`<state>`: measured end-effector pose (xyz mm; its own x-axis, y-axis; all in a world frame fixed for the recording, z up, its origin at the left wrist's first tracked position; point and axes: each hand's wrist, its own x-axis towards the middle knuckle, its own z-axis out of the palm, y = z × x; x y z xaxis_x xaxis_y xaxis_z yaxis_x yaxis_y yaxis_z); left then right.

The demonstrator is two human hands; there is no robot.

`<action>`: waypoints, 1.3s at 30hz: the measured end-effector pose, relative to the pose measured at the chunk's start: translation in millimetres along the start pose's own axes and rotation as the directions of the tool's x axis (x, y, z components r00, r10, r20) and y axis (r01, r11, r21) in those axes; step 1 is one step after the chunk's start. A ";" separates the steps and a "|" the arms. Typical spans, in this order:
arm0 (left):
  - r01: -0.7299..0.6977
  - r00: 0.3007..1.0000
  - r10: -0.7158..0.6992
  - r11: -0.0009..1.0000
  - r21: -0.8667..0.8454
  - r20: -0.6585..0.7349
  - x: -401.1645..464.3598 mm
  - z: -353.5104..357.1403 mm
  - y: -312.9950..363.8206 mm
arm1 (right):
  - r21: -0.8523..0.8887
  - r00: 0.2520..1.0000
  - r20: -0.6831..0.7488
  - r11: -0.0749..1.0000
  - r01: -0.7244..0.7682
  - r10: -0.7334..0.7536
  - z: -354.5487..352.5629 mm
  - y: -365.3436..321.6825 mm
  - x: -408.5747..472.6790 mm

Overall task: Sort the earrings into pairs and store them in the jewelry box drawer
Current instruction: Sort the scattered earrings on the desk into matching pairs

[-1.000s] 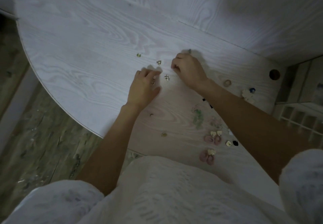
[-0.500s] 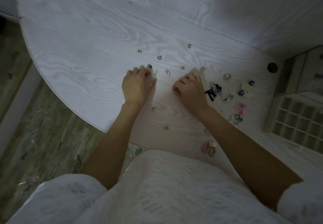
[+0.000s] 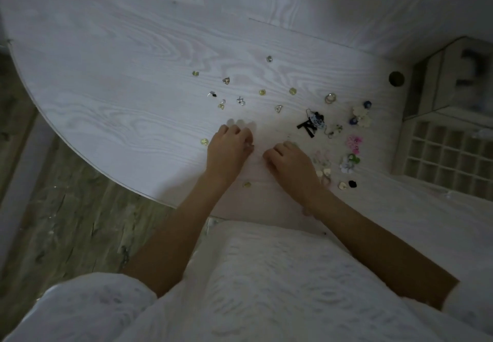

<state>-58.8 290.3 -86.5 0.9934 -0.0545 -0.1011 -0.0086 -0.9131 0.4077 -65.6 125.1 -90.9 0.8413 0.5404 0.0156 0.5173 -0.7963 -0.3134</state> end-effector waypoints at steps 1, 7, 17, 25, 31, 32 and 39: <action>0.009 0.999 -0.007 0.999 -0.043 0.039 -0.8 0.4 4.2 | 0.023 0.997 -0.030 0.998 -0.065 0.065 -1.7 2.5 -2.3; 0.041 0.996 -0.026 0.984 -0.171 0.087 -5.5 7.0 23.2 | 0.042 0.972 -0.078 0.975 -0.219 0.221 -10.0 8.8 -5.2; -0.093 0.995 0.093 0.996 -0.007 0.025 -37.5 13.4 30.5 | 0.047 0.985 -0.017 0.985 -0.169 0.170 -3.5 -6.3 -59.6; -0.233 0.972 0.232 0.971 0.043 0.032 -57.4 20.4 33.8 | 0.246 0.927 0.022 0.896 -0.369 0.375 -6.2 -13.3 -86.9; -0.242 0.969 0.243 0.970 -0.014 0.051 -65.7 26.5 41.3 | 0.282 0.862 0.018 0.825 -0.490 0.506 -4.9 -21.1 -89.3; -0.223 0.973 0.225 0.974 -0.036 0.052 -66.5 26.4 43.3 | 0.288 0.854 0.017 0.815 -0.503 0.520 -3.6 -22.0 -88.6; -0.101 0.983 0.124 0.981 -0.166 0.136 -67.6 26.6 56.7 | 0.389 0.821 0.048 0.747 -0.539 0.568 -0.2 -29.9 -76.5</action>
<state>-129.4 231.4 -80.7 0.9599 -0.2215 -0.1720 -0.0896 -0.8234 0.5604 -145.5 107.5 -82.5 0.9776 0.0044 -0.2106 -0.1284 -0.7803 -0.6121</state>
